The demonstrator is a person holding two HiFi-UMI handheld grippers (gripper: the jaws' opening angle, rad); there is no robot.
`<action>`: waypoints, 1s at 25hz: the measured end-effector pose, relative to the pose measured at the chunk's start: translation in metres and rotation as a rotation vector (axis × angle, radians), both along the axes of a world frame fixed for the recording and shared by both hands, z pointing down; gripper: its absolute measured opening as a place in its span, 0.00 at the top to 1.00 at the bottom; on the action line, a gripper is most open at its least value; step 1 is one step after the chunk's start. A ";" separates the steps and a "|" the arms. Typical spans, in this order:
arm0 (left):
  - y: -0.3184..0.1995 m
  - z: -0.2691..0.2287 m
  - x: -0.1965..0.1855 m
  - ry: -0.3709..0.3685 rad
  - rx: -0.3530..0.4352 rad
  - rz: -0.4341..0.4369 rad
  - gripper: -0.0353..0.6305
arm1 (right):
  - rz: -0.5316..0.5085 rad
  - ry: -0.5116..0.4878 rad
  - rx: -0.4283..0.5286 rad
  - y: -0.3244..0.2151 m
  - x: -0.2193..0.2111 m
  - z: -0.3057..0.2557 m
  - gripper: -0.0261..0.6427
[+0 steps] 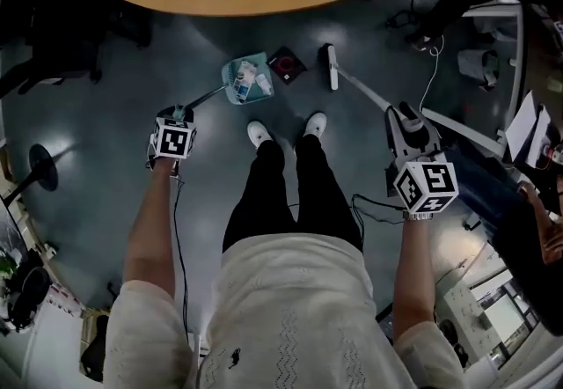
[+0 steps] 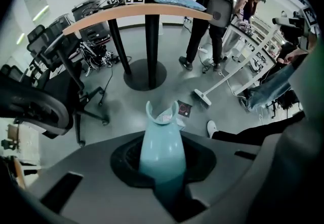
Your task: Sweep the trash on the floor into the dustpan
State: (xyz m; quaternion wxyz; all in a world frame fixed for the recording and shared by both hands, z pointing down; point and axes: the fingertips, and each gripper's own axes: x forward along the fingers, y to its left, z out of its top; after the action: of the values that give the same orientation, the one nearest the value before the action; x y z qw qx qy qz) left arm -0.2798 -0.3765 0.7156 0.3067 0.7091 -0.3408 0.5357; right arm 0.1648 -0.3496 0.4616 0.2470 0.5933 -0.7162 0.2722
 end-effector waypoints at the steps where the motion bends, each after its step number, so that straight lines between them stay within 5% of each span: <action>1: -0.006 0.000 0.002 0.000 0.001 0.022 0.81 | 0.008 -0.021 0.002 -0.001 -0.009 0.001 0.79; 8: -0.023 0.001 0.014 0.020 -0.006 0.084 0.81 | 0.046 -0.210 0.046 -0.009 -0.063 -0.001 0.79; 15: -0.017 0.000 0.012 0.034 -0.003 0.067 0.81 | -0.150 -0.336 0.043 -0.015 -0.128 -0.015 0.79; 25: 0.008 0.000 0.019 0.055 -0.036 0.021 0.81 | -0.251 -0.286 -0.063 0.002 -0.173 -0.005 0.79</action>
State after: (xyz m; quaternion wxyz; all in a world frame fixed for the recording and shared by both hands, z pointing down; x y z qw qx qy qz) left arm -0.2606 -0.3683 0.7153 0.3231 0.7215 -0.3152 0.5250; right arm -0.0082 -0.3472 0.4563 0.1932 0.4467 -0.8035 0.3428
